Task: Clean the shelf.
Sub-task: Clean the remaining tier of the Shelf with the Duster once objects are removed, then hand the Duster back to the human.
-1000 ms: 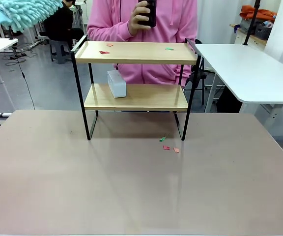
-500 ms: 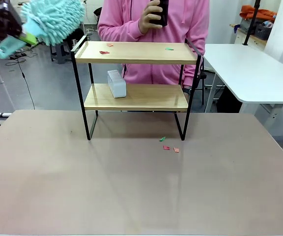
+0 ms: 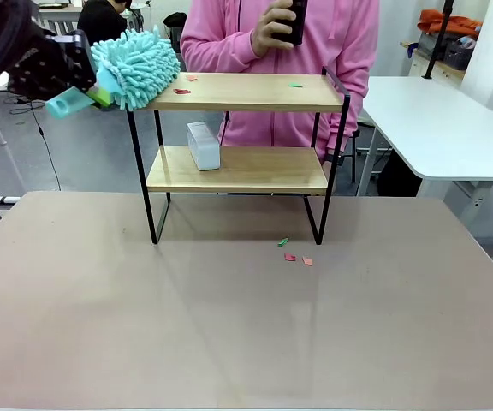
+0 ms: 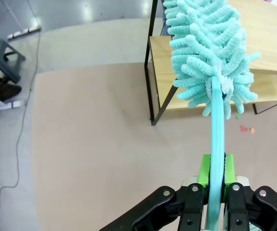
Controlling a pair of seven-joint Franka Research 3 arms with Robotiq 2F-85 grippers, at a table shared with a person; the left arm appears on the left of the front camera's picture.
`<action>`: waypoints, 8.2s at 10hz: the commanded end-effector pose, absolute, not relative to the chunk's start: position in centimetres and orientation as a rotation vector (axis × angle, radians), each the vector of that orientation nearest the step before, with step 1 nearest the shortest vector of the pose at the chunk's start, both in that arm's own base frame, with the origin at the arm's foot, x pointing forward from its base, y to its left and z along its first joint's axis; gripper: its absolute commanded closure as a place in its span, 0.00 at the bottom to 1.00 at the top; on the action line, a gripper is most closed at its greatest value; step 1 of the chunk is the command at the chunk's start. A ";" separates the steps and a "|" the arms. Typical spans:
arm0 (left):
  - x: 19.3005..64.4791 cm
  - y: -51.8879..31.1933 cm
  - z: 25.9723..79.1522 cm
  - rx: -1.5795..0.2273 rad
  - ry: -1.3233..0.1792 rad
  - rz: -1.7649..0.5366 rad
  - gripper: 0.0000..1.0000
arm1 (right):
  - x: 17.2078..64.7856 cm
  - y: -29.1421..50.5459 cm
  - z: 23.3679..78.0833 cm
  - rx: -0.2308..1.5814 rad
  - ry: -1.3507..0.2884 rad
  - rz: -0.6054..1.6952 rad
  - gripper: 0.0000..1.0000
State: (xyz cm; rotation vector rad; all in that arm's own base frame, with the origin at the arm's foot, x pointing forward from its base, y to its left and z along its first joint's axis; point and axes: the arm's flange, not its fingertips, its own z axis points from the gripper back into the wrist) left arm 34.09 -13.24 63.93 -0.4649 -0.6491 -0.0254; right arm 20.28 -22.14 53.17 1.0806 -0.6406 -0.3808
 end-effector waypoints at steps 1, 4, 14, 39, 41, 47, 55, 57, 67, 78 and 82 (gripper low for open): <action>34.9 -14.8 64.8 -0.431 -0.665 -0.006 0.88 | 20.5 -22.1 53.2 1.087 -0.667 -0.358 0.00; 36.3 -17.3 64.6 -0.421 -0.641 -0.049 0.88 | 20.5 -22.1 53.2 1.087 -0.667 -0.358 0.00; 39.3 -26.4 63.9 -0.530 -0.579 -0.246 0.88 | 20.5 -22.1 53.2 1.087 -0.667 -0.358 0.00; 33.6 -5.0 69.7 -0.967 -0.380 -0.552 0.88 | 20.5 -22.1 53.2 1.087 -0.667 -0.358 0.00; 28.5 3.6 70.5 -0.974 -0.599 -0.265 0.88 | 20.5 -22.1 53.2 1.087 -0.667 -0.358 0.00; 27.7 14.7 56.0 -0.870 -0.523 0.626 0.88 | 20.5 -22.1 53.2 1.087 -0.667 -0.358 0.00; 24.1 16.9 59.6 -0.933 -0.640 0.403 0.88 | 20.5 -22.1 53.2 1.087 -0.667 -0.358 0.00; 24.1 16.9 59.6 -0.933 -0.640 0.403 0.88 | 20.5 -22.1 53.2 1.087 -0.667 -0.358 0.00; 20.1 8.6 70.7 -1.379 -0.519 -0.496 0.88 | 24.4 -16.5 58.5 1.151 -0.648 -0.057 0.00; 24.4 -4.6 61.6 -1.127 0.291 -0.741 0.88 | 22.5 -4.6 58.0 1.259 -0.236 0.350 0.00; 27.9 -12.5 59.1 -1.152 0.469 -0.919 0.88 | 31.4 9.1 54.3 1.230 -0.119 0.525 0.00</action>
